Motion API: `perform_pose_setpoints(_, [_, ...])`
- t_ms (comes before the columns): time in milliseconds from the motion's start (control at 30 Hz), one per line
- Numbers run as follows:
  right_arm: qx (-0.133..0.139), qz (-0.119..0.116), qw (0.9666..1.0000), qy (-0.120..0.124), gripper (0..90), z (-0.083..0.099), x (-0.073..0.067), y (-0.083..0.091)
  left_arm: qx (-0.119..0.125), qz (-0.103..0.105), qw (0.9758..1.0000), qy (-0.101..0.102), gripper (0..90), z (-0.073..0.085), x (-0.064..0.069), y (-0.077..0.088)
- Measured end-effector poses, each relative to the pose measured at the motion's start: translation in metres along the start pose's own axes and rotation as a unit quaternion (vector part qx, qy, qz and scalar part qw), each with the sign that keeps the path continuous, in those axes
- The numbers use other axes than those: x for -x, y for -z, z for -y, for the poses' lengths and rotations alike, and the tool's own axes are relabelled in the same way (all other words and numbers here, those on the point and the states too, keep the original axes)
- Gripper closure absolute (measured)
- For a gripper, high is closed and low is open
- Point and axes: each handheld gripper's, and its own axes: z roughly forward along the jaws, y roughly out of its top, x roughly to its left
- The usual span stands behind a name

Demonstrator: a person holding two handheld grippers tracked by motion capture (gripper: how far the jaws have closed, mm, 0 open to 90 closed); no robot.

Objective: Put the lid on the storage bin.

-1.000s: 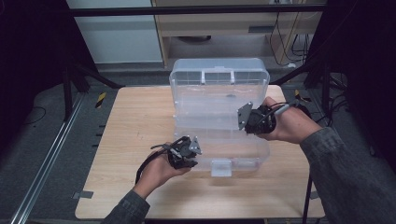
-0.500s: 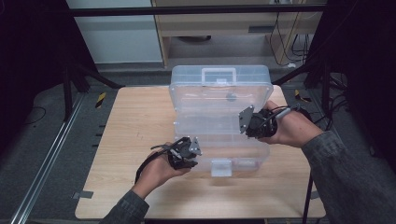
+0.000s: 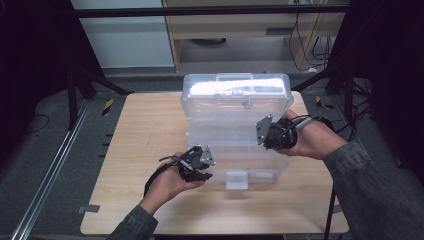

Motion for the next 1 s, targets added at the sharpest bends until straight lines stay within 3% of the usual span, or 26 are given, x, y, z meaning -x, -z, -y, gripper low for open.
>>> perform_pose_setpoints(33, [0.002, 0.001, 1.0, -0.001, 85.1, 0.0, 0.0, 0.0, 0.006, 0.0, 0.9999, 0.012, 62.3, 0.001, 0.002, 0.003])
perform_pose_setpoints(267, [0.002, 0.002, 1.0, -0.001, 84.7, 0.0, -0.001, 0.0, 0.047, 0.004, 0.9988, 0.014, 64.5, 0.003, 0.008, 0.03])
perform_pose_setpoints(333, [0.004, 0.003, 1.0, -0.001, 84.5, 0.001, -0.001, 0.0, 0.059, 0.019, 0.998, 0.017, 73.4, 0.003, 0.006, 0.038])
perform_pose_setpoints(400, [0.006, 0.004, 1.0, -0.002, 84.4, 0.002, -0.001, 0.0, 0.07, 0.025, 0.9968, 0.027, 76.2, 0.003, 0.003, 0.046])
perform_pose_setpoints(500, [0.007, 0.005, 1.0, -0.003, 84.4, 0.002, -0.002, 0.0, 0.083, 0.015, 0.9956, 0.04, 80.8, 0.004, -0.003, 0.059])
perform_pose_setpoints(533, [0.007, 0.006, 1.0, -0.003, 84.4, 0.002, -0.002, 0.0, 0.098, 0.01, 0.9938, 0.052, 83.4, 0.005, -0.01, 0.069])
perform_pose_setpoints(700, [0.008, 0.006, 0.9999, -0.003, 84.3, 0.002, -0.003, 0.0, 0.112, -0.014, 0.9908, 0.075, 89.2, 0.006, -0.027, 0.09])
perform_pose_setpoints(733, [0.008, 0.006, 0.9999, -0.002, 84.2, 0.002, -0.003, 0.0, 0.128, -0.019, 0.9872, 0.094, 89.3, 0.006, -0.039, 0.101])
perform_pose_setpoints(767, [0.008, 0.006, 0.9999, -0.002, 84.2, 0.002, -0.003, 0.0, 0.128, -0.019, 0.9872, 0.094, 89.4, 0.006, -0.039, 0.101])
perform_pose_setpoints(800, [0.009, 0.007, 0.9999, -0.002, 84.1, 0.002, -0.003, 0.0, 0.141, -0.026, 0.9835, 0.11, 89.5, 0.006, -0.051, 0.112])
perform_pose_setpoints(833, [0.009, 0.007, 0.9999, -0.002, 84.1, 0.002, -0.003, 0.0, 0.141, -0.026, 0.9835, 0.11, 89.5, 0.006, -0.051, 0.112])
perform_pose_setpoints(900, [0.01, 0.007, 0.9999, -0.002, 84.1, 0.003, -0.003, -0.001, 0.149, -0.039, 0.9799, 0.126, 89.6, 0.004, -0.063, 0.12])
perform_pose_setpoints(967, [0.011, 0.008, 0.9999, -0.004, 84.0, 0.003, -0.004, -0.001, 0.152, -0.045, 0.9779, 0.136, 89.6, 0.002, -0.074, 0.125])
perform_pose_setpoints(1000, [0.011, 0.008, 0.9999, -0.004, 84.0, 0.003, -0.004, -0.001, 0.161, -0.043, 0.9747, 0.148, 89.6, 0.0, -0.083, 0.128])
